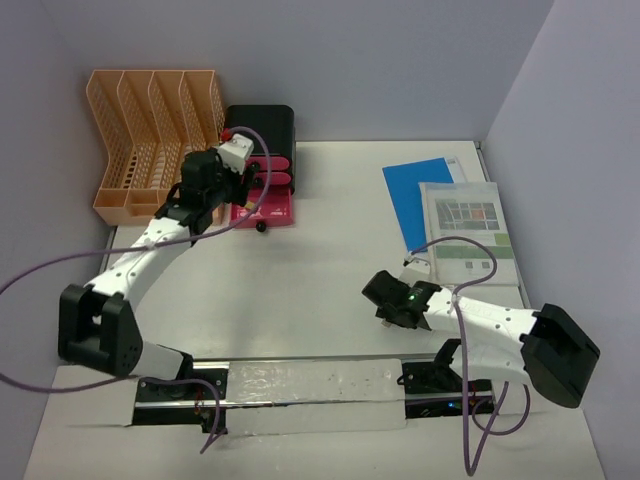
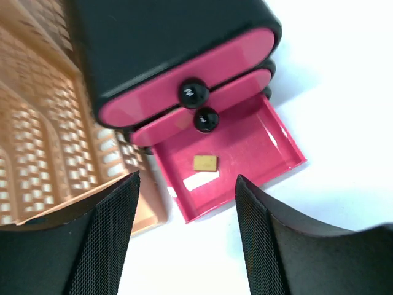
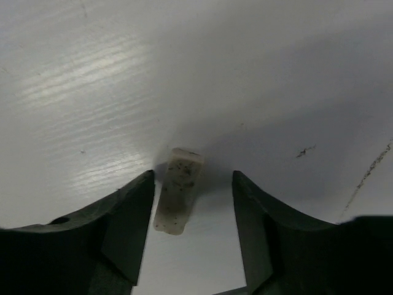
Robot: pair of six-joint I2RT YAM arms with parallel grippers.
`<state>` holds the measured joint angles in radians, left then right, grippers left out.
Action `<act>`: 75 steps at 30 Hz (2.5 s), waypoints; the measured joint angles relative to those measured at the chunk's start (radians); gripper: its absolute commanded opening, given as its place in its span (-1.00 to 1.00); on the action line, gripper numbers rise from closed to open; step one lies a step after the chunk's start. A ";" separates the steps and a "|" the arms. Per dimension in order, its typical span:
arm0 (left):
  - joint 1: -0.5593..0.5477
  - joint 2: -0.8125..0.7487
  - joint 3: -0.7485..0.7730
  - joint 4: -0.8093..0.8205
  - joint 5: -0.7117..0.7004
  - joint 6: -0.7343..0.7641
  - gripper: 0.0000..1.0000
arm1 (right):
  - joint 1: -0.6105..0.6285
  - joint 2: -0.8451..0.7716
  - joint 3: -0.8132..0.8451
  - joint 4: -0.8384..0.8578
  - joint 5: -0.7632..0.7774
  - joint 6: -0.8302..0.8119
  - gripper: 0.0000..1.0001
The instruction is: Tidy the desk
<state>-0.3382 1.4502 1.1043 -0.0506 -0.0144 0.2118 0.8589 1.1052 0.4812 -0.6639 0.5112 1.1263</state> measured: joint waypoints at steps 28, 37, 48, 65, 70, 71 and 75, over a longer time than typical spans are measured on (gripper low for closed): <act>0.675 -0.607 -0.532 -0.320 0.266 0.184 0.44 | 0.100 0.337 0.560 0.776 -0.084 -1.079 -1.00; 0.694 -0.599 -0.569 -0.257 0.225 0.149 0.38 | 0.028 0.959 1.204 0.841 -0.415 -1.494 -0.82; 0.705 -0.543 -0.569 -0.235 0.214 0.139 0.34 | -0.036 1.179 1.306 0.726 -0.521 -1.680 -0.63; 0.713 -0.513 -0.569 -0.235 0.214 0.139 0.33 | -0.076 1.254 1.354 0.656 -0.450 -1.776 0.23; 0.713 -0.513 -0.569 -0.236 0.223 0.139 0.33 | -0.074 1.250 1.349 0.654 -0.419 -1.777 0.22; 0.713 -0.513 -0.569 -0.236 0.224 0.139 0.33 | -0.073 1.243 1.343 0.651 -0.412 -1.776 0.22; 0.713 -0.513 -0.569 -0.236 0.229 0.139 0.34 | -0.061 1.171 1.298 0.647 -0.367 -1.760 0.22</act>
<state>0.3748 0.9371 0.5354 -0.2863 0.2151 0.3508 0.7977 2.2766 1.7788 -0.0165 0.1438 -0.6334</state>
